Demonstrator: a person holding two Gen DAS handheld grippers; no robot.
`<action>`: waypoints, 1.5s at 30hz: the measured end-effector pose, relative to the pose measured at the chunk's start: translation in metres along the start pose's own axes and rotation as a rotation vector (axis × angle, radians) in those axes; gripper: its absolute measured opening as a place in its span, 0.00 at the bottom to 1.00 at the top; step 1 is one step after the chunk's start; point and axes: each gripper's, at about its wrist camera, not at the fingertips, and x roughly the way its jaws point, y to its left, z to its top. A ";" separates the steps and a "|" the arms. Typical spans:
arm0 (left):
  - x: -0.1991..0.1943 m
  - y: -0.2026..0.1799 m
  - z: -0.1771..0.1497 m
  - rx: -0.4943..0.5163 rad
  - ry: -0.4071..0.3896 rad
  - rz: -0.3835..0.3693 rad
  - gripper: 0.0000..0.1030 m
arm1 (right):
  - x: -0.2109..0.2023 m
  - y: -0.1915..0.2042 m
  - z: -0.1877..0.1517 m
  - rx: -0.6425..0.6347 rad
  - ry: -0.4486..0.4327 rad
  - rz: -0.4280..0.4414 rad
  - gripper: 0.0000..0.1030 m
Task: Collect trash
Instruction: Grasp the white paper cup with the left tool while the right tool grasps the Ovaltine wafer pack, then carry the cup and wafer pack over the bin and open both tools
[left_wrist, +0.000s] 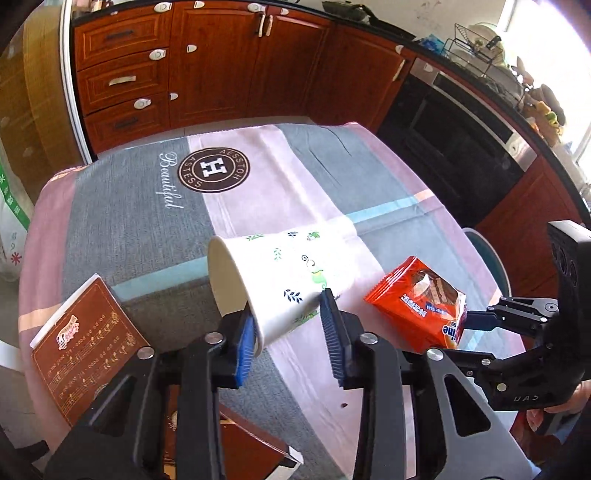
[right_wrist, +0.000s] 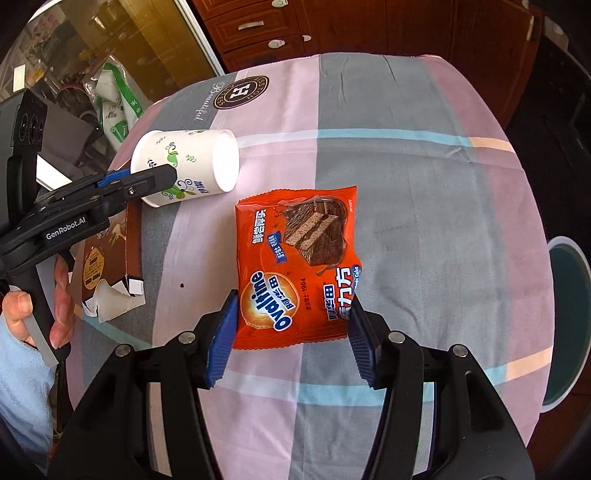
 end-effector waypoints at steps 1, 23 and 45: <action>-0.002 -0.004 -0.001 0.003 -0.003 -0.004 0.18 | -0.001 -0.002 -0.001 0.004 -0.005 0.002 0.51; -0.039 -0.146 0.002 0.189 -0.041 0.014 0.03 | -0.090 -0.090 -0.046 0.151 -0.166 0.012 0.51; 0.077 -0.363 -0.009 0.440 0.147 -0.126 0.03 | -0.121 -0.291 -0.133 0.496 -0.214 -0.071 0.51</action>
